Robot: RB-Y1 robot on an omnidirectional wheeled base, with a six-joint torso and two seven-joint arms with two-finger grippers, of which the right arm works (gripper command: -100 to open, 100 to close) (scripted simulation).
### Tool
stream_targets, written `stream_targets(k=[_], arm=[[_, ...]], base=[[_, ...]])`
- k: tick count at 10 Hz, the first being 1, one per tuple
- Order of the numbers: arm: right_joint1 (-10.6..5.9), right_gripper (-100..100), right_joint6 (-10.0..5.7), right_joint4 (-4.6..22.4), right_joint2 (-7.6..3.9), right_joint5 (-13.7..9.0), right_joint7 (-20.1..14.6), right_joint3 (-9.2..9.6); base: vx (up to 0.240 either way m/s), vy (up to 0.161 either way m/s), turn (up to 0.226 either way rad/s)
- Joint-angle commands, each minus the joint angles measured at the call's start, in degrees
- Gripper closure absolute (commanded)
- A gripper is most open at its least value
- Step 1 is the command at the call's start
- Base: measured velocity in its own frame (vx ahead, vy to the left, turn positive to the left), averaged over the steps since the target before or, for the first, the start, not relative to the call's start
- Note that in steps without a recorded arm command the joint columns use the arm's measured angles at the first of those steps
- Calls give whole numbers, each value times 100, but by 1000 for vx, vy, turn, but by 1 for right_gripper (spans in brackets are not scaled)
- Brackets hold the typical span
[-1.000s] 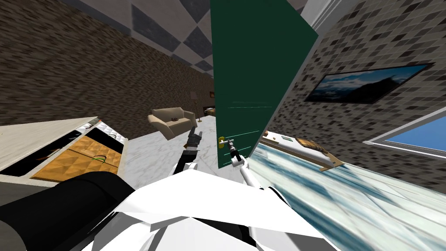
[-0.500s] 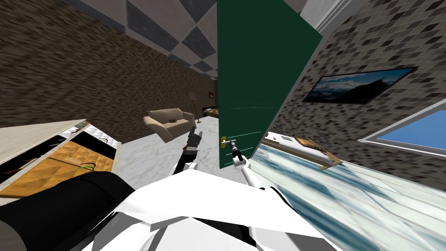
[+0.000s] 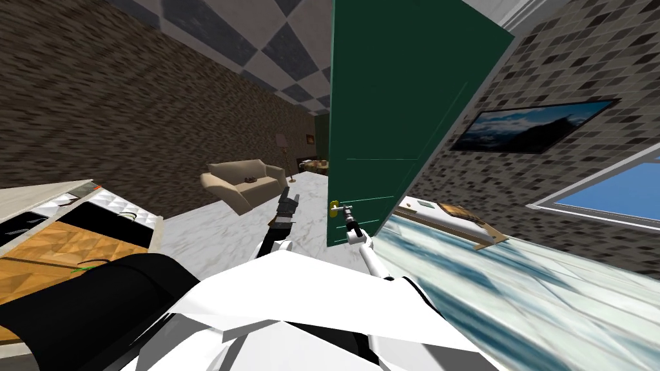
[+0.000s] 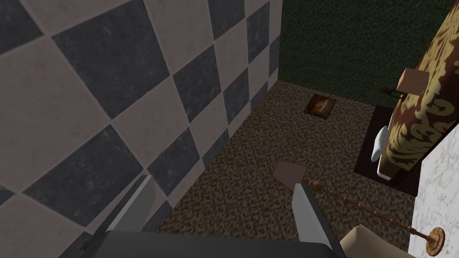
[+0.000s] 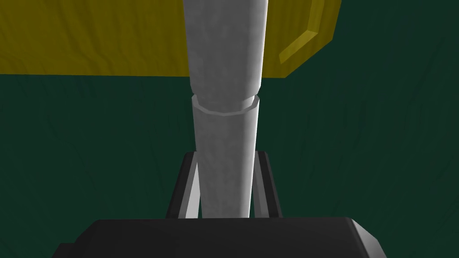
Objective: Push the door open
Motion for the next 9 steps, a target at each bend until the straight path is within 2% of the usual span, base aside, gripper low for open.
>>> stream_targets(k=[1, 3, 4, 5, 9], arm=[[-17, 100, -17, 25, 42, -10, 31, -94], [-26, 100, -24, 53, 126, -25, 68, -218], [-6, 100, -11, 42, 57, -28, 53, -212], [-16, 100, -16, 49, -25, -53, 85, -344], [-25, 100, -28, 82, -95, -96, 154, -580]], base=[[113, 166, -74], [103, 165, -74], [54, 69, -57], [117, 93, -61], [132, 173, -74]])
